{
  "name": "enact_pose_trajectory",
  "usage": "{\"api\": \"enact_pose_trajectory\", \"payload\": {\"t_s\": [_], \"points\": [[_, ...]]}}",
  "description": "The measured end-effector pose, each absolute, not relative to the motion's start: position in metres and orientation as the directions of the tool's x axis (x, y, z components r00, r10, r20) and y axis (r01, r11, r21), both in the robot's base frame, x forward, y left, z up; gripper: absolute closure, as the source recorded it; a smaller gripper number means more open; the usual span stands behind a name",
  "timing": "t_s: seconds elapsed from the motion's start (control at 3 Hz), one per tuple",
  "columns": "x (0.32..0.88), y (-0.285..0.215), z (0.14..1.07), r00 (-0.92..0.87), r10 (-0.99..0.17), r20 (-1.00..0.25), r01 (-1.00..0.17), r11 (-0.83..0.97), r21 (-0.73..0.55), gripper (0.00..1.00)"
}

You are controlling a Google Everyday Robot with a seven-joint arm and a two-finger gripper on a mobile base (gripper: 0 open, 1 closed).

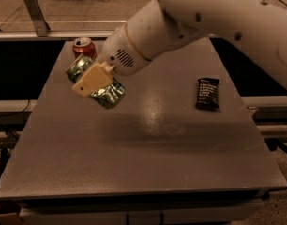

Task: Place green can upright

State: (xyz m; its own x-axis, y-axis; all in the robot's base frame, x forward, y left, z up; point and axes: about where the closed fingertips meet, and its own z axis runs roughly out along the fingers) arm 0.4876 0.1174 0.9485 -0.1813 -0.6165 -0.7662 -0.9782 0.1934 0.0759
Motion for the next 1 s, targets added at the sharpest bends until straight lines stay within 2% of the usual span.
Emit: {"api": "enact_pose_trajectory", "payload": {"t_s": [0.33,1.0], "points": [[0.490,0.103,0.977,-0.133,-0.439,-0.889,-0.990,0.107,0.095,1.00],[0.473,0.083,0.989,0.064,-0.175,-0.983,-0.994,-0.100,-0.047,1.00]]}}
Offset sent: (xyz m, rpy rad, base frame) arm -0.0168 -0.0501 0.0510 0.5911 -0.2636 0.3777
